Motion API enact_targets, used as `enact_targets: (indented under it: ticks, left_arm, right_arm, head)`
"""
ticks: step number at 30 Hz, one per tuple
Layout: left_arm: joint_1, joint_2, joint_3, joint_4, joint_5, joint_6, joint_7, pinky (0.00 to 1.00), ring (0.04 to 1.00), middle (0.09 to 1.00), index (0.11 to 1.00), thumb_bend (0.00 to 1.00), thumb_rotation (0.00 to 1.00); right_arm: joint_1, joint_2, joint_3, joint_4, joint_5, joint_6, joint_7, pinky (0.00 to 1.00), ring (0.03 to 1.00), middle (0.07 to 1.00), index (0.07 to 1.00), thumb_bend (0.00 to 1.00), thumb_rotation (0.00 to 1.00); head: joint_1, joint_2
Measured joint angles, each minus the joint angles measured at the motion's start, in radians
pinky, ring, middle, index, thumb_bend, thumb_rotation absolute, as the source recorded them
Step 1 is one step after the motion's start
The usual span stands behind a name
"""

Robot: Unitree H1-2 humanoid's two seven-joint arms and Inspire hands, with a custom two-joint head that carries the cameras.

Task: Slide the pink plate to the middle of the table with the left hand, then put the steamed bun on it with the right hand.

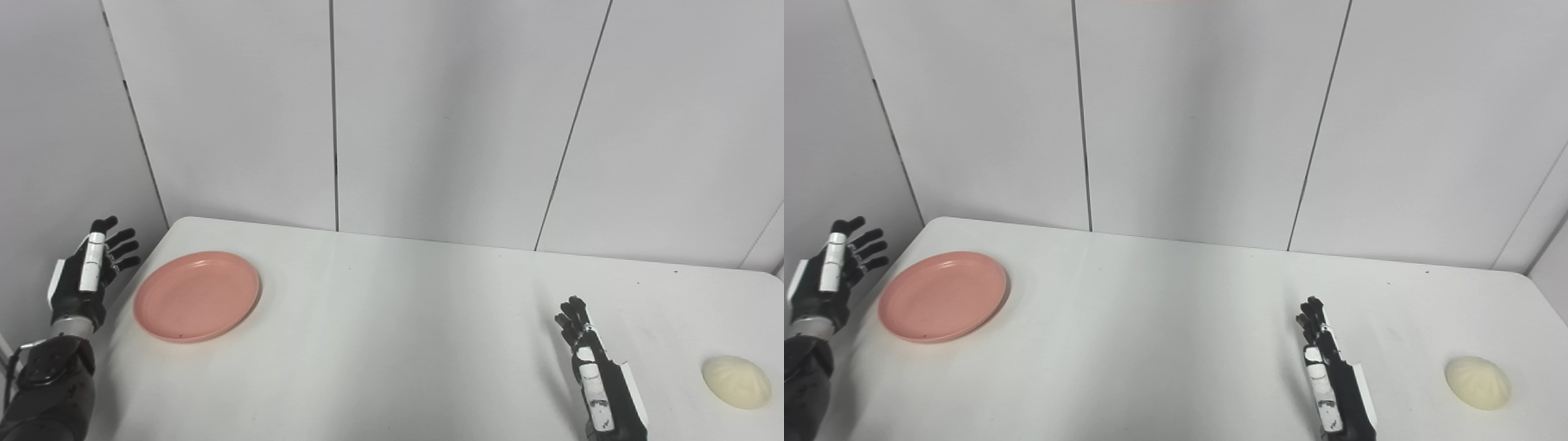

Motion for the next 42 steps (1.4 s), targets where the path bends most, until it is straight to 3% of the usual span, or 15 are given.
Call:
enact_targets:
  ticks: [13, 19, 25, 33, 42]
  left_arm:
    - [0.007, -0.041, -0.028, -0.017, 0.002, 0.005, 0.019, 0.73, 0.787, 0.808, 0.852, 0.79, 0.92]
    - [0.044, -0.090, -0.055, -0.130, 0.002, 0.073, 0.025, 0.73, 0.785, 0.804, 0.832, 0.77, 0.89]
    - [0.059, -0.111, -0.067, -0.202, 0.000, 0.143, 0.020, 0.77, 0.808, 0.817, 0.865, 0.77, 0.90]
    - [0.064, -0.121, -0.074, -0.224, 0.000, 0.166, 0.021, 0.74, 0.789, 0.807, 0.859, 0.77, 0.90]
    - [0.109, -0.174, -0.087, -0.357, 0.000, 0.227, 0.021, 0.72, 0.775, 0.795, 0.850, 0.81, 0.89]
  right_arm:
    - [0.002, 0.001, 0.000, -0.003, -0.008, 0.009, -0.001, 0.98, 0.934, 0.947, 0.963, 0.54, 1.00]
    - [0.007, 0.004, -0.001, -0.012, -0.009, 0.009, -0.003, 0.99, 0.934, 0.941, 0.957, 0.54, 1.00]
    - [0.018, 0.012, 0.001, -0.026, -0.013, 0.010, -0.019, 0.99, 0.935, 0.942, 0.958, 0.53, 1.00]
    - [0.029, 0.020, 0.011, -0.041, -0.030, 0.033, -0.029, 0.99, 0.935, 0.946, 0.956, 0.55, 1.00]
    - [0.040, 0.023, 0.024, -0.061, -0.033, 0.074, -0.031, 0.99, 0.935, 0.949, 0.957, 0.52, 1.00]
  head:
    - [-0.011, 0.017]
    - [-0.012, 0.023]
    - [-0.023, 0.028]
    - [-0.026, 0.034]
    - [-0.028, 0.037]
